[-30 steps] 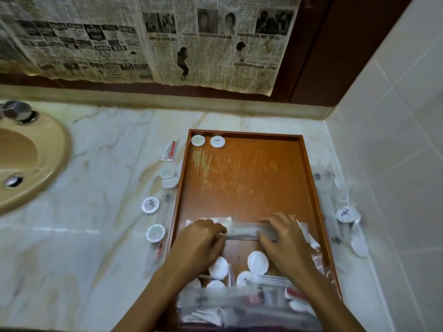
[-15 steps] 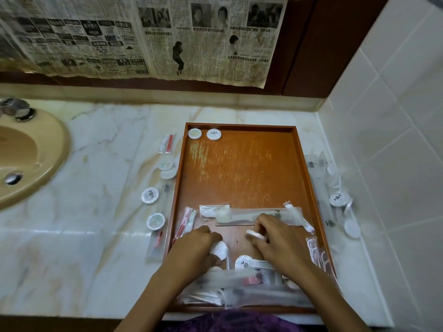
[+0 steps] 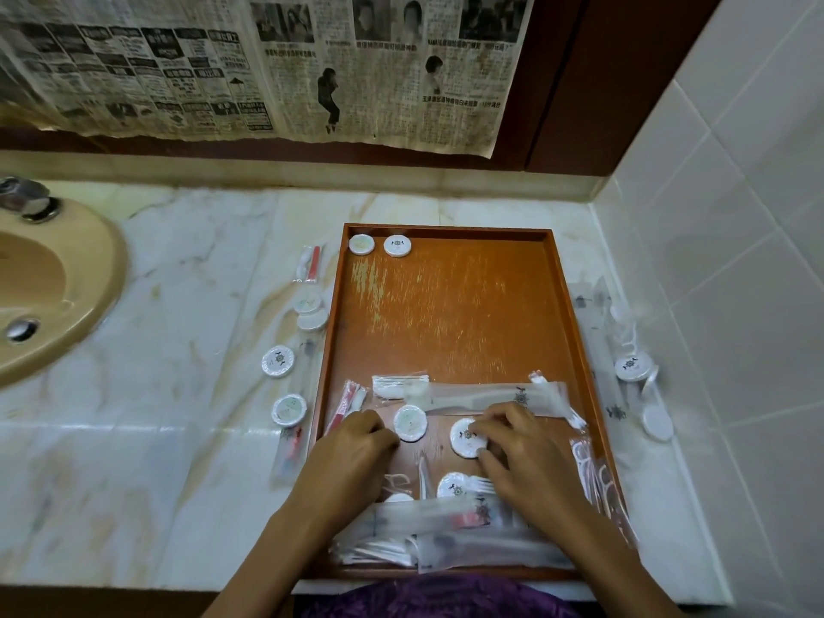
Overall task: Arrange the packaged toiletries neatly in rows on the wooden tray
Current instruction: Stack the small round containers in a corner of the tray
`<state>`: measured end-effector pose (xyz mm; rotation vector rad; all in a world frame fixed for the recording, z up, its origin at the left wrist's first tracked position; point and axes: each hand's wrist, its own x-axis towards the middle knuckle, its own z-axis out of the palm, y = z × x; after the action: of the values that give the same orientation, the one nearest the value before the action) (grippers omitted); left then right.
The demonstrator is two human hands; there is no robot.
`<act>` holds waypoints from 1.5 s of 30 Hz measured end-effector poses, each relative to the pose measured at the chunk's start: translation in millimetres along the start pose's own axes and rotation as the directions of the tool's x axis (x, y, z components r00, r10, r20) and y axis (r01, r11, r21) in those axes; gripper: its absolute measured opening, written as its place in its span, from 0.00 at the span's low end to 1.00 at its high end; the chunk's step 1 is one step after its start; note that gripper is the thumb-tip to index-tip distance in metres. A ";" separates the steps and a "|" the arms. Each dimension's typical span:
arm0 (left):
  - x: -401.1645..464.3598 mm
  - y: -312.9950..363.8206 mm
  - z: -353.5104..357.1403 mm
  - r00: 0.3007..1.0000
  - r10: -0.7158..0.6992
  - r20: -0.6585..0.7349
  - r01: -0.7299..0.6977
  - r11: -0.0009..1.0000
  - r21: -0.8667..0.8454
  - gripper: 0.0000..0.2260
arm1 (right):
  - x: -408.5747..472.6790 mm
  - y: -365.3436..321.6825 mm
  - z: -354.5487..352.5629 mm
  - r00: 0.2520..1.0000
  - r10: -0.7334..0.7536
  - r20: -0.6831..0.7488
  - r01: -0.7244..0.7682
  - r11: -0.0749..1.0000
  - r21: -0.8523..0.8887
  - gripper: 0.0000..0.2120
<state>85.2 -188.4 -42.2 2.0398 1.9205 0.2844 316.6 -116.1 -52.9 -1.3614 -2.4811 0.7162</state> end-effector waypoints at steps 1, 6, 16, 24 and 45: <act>-0.2 -0.3 0.5 1.000 -0.010 -0.010 0.010 1.000 -0.009 0.07 | -1.4 -3.2 -0.2 1.000 0.018 -0.023 -0.018 1.000 -0.011 0.11; 4.3 6.8 2.4 0.991 -0.087 -0.099 0.080 0.994 -0.069 0.05 | -6.2 -18.2 1.5 0.992 0.123 0.008 -0.121 0.984 -0.129 0.16; 24.7 18.6 9.7 0.971 -0.230 -0.062 0.231 0.973 0.010 0.21 | 7.7 -29.4 3.6 0.978 0.210 -0.011 -0.209 0.962 -0.176 0.22; 24.8 17.9 -3.1 0.978 -0.141 -0.153 0.119 0.982 -0.147 0.15 | 16.8 -31.0 4.1 0.990 0.131 -0.059 -0.129 0.991 0.032 0.20; 131.1 -38.7 -56.0 0.889 -0.368 -0.273 0.373 0.927 -0.035 0.09 | 171.2 -5.0 13.7 0.988 0.079 -0.134 -0.077 0.997 0.018 0.21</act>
<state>38.8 -50.9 -14.3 1.6603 2.4387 0.4767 213.8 20.7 -68.7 -1.4591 -2.3268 0.6322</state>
